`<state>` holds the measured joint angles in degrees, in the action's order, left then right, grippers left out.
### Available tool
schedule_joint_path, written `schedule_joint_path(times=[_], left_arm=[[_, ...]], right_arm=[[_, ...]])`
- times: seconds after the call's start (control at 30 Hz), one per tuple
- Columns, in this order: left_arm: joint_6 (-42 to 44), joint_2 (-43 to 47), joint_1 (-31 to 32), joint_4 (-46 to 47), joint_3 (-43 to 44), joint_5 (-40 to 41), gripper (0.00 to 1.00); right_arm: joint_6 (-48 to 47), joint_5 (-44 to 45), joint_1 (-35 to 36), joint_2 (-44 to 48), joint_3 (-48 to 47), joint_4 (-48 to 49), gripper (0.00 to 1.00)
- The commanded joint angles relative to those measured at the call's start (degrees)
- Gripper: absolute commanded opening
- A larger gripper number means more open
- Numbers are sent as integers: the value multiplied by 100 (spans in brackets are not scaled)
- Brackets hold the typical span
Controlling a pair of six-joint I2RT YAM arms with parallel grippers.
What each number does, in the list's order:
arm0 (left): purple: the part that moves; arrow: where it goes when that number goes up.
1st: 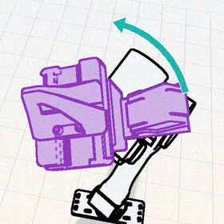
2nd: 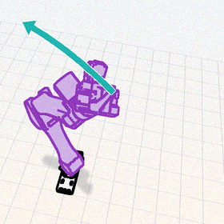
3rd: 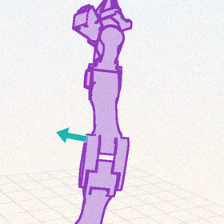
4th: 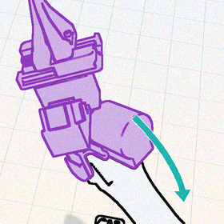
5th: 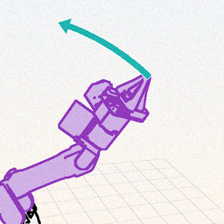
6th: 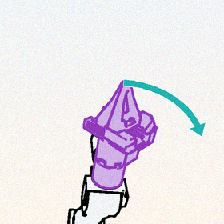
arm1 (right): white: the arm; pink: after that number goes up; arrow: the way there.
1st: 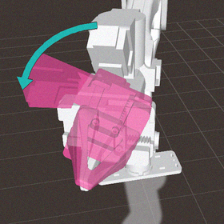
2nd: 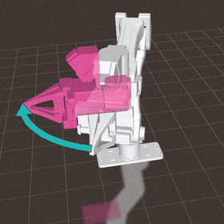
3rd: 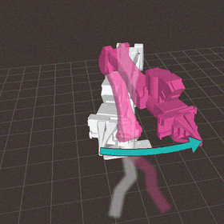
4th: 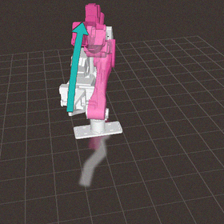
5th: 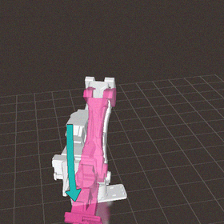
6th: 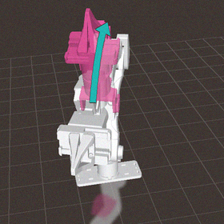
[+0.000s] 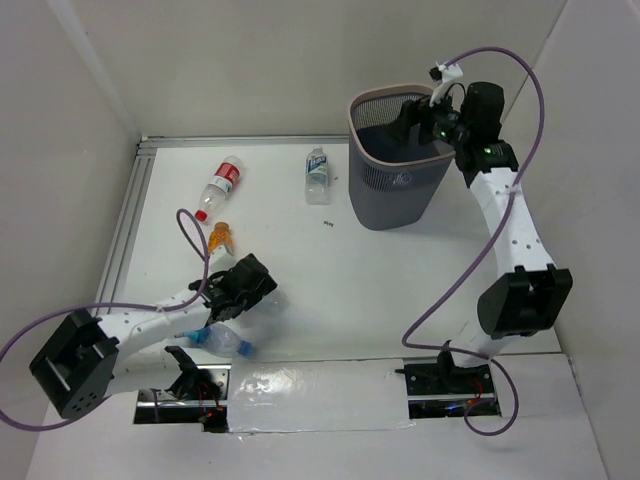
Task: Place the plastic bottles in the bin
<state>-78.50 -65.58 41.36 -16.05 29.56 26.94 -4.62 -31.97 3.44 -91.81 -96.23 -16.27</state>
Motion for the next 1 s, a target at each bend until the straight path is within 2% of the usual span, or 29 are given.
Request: schedule_joint_path(times=[0.0,0.07,0.2,0.23,0.33,0.37,0.47,0.5,0.67,0.73,0.77,0.8,0.83,0.9,0.97], left_arm=[[-333,-419,65,172,-21,338,99],[-385,-631,117,234,32,338,99],[-385,-842,179,217,251,207,82],[-333,-842,275,217,252,207,71],[-219,-528,591,164,252,58,51],[-62,-413,714,164,304,-73,39],[89,104,1267,-81,445,-268,27],[150,246,1565,-160,541,-338,25],[501,897,2147,-495,1077,-400,24],[895,959,2200,-495,1593,-181,24],[1046,960,2200,-495,1779,-50,24],[1465,864,2200,-243,2181,291,24],[1704,793,2096,-66,2386,416,24],[2196,512,1824,442,2746,417,24],[2663,274,1288,1400,3177,120,24]], right_arm=[[-127,-652,-1,742,454,107,100],[-258,-706,-1,1033,806,45,100],[-389,-1004,-1,1402,1263,-77,100],[-442,-1065,-1,1481,1334,-78,100],[-592,-1119,-62,1850,1729,53,100],[-592,-1119,-63,1955,1852,132,100],[-645,-1119,-116,2307,2256,335,93],[-645,-1119,-177,2369,2327,414,91],[-645,-1285,-476,2501,2547,414,88],[-645,-1286,-659,2641,2608,414,66],[-645,-1286,-713,2703,2696,475,52],[-645,-1234,-766,2782,2758,545,25],[-706,-1155,-853,2974,2906,546,13],[-707,-891,-924,3195,3091,704,1],[-969,-890,-995,3537,3338,679,0]])
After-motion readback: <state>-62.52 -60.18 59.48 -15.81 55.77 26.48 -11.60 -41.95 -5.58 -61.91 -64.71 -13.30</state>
